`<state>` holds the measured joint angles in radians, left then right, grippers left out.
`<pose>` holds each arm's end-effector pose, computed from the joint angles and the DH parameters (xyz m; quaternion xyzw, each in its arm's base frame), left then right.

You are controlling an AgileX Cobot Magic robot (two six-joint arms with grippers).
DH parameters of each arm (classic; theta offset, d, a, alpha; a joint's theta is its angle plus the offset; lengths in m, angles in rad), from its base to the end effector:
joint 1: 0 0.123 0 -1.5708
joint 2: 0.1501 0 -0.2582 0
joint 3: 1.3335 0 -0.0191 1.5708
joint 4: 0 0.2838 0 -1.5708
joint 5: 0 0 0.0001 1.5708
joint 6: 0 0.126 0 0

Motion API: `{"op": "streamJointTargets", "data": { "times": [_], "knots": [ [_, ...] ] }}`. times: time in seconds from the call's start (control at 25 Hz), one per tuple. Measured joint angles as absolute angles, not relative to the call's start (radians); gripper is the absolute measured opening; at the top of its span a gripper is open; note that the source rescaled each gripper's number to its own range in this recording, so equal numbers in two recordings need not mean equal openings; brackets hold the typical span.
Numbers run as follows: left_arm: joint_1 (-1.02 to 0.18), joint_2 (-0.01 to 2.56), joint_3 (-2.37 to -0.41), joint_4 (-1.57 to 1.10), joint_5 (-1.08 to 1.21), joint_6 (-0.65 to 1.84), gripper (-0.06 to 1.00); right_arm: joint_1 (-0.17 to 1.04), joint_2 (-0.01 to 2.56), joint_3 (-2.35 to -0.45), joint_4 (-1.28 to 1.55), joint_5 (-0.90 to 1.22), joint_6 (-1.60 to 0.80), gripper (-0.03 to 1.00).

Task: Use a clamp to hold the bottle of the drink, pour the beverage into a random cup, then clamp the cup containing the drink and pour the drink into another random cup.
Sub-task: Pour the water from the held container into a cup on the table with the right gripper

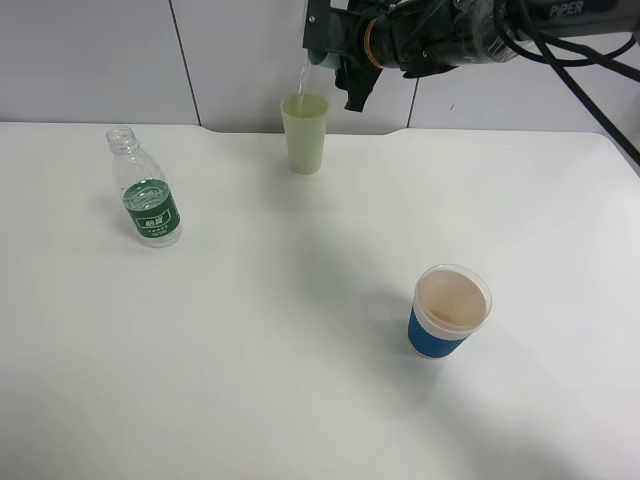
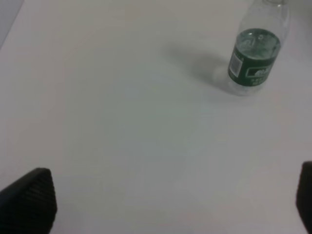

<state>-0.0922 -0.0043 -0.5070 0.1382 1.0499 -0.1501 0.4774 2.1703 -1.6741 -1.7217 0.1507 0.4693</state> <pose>0.0820 0.0075 0.2820 -0.0271 0.8450 0.0045 0.5341 0.5054 0.2403 0.1697 -0.6032 0.5678 -0.2680 0.4919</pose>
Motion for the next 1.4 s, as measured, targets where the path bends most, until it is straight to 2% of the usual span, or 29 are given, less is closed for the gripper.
{"op": "streamJointTargets", "data": {
  "times": [1.4],
  "knots": [
    [-0.092,-0.004,-0.507,0.138,1.05,-0.15,1.0,0.486,2.17,-1.674,-1.731,0.185,0.359,0.0]
  ]
}}
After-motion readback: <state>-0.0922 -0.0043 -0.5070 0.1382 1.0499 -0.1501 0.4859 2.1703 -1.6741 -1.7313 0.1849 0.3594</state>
